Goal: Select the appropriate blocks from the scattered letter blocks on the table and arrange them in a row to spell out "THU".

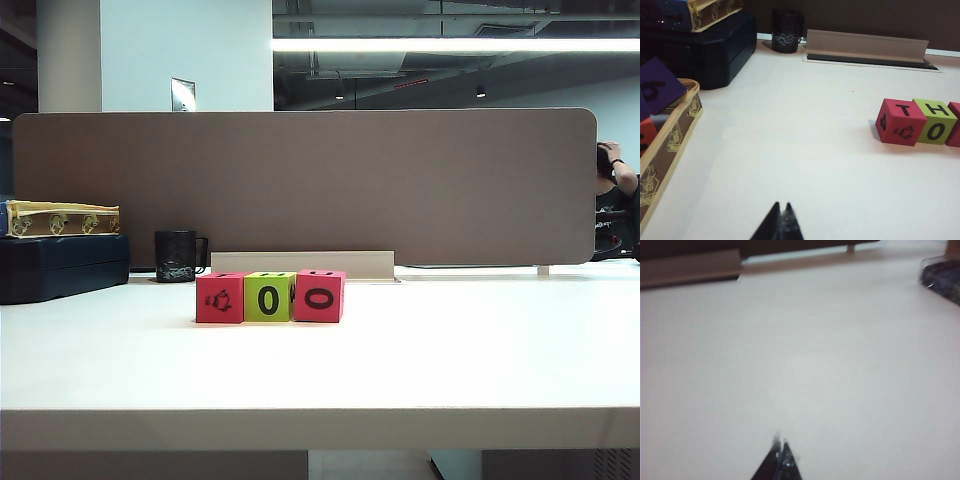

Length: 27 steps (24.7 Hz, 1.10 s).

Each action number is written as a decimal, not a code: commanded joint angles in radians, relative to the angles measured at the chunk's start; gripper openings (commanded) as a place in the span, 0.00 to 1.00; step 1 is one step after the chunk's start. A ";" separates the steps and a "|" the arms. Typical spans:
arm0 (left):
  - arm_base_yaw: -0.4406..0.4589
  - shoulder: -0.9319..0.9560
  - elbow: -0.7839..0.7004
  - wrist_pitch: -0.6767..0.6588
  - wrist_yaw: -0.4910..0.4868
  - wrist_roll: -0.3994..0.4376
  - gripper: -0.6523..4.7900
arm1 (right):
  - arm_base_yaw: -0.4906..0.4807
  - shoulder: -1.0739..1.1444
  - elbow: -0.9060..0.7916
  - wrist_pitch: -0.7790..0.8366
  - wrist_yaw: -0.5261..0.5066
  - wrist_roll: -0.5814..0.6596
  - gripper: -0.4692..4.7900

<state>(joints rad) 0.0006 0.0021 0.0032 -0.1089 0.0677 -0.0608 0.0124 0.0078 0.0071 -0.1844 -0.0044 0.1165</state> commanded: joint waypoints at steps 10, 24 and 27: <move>0.002 0.001 0.002 0.010 0.000 0.000 0.11 | 0.007 -0.010 -0.006 0.003 -0.018 -0.084 0.08; 0.002 0.001 0.002 0.010 0.000 0.000 0.11 | 0.007 -0.010 -0.006 0.003 -0.017 -0.084 0.08; 0.002 0.001 0.002 0.010 0.000 0.000 0.11 | 0.007 -0.010 -0.006 0.003 -0.017 -0.084 0.08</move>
<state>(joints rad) 0.0006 0.0025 0.0032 -0.1089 0.0677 -0.0608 0.0196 0.0078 0.0071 -0.1909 -0.0227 0.0292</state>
